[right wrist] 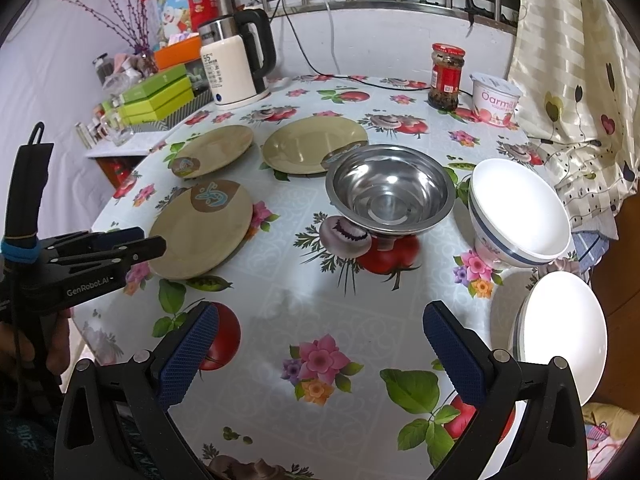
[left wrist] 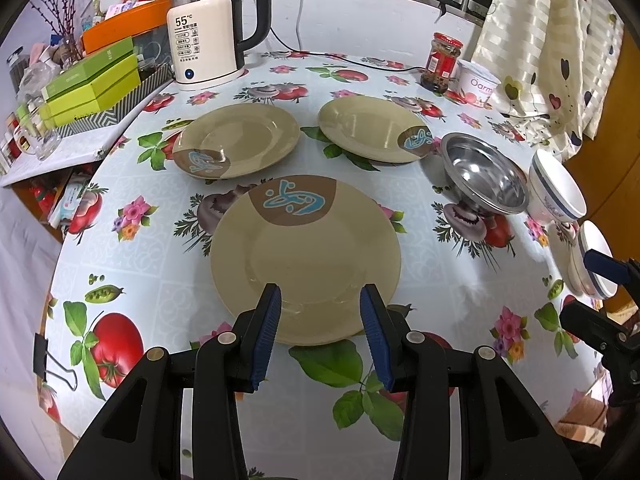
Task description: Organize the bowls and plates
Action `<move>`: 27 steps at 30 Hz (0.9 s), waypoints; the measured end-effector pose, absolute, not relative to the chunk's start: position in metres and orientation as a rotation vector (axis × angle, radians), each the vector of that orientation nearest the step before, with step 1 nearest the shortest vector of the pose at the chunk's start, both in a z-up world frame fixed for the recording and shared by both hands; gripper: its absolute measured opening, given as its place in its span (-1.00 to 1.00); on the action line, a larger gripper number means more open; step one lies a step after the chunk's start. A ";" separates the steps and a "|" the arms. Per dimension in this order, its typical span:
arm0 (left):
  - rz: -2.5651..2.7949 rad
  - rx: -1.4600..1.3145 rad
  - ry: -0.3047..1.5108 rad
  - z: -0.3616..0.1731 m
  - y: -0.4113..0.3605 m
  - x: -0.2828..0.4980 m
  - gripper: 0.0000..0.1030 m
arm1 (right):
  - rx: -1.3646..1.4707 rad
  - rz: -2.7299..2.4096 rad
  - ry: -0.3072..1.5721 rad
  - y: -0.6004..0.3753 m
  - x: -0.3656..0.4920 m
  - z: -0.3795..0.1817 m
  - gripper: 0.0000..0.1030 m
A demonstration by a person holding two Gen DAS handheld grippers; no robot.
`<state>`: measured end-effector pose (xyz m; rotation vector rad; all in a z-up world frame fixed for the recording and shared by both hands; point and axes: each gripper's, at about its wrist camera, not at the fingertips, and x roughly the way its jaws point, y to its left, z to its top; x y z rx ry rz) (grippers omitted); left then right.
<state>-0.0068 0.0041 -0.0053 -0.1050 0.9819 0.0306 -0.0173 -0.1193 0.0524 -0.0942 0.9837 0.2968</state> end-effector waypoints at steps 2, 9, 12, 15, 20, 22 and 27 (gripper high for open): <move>0.030 -0.106 0.982 -0.005 0.004 -0.007 -0.18 | -0.095 0.296 0.984 -0.119 -0.017 0.052 1.00; 0.030 -0.106 0.983 -0.005 0.004 -0.007 -0.18 | -0.095 0.297 0.985 -0.119 -0.017 0.052 1.00; 0.029 -0.106 0.983 -0.005 0.004 -0.007 -0.18 | -0.095 0.298 0.986 -0.118 -0.018 0.052 1.00; 0.027 -0.104 0.984 -0.006 0.003 -0.007 -0.18 | -0.095 0.298 0.986 -0.118 -0.017 0.052 1.00; 0.027 -0.104 0.985 -0.006 0.003 -0.007 -0.18 | -0.094 0.298 0.987 -0.117 -0.018 0.052 1.00; 0.026 -0.102 0.986 -0.007 0.001 -0.007 -0.18 | -0.095 0.299 0.987 -0.118 -0.016 0.052 1.00; 0.026 -0.102 0.987 -0.008 0.000 -0.008 -0.18 | -0.095 0.299 0.989 -0.118 -0.017 0.052 1.00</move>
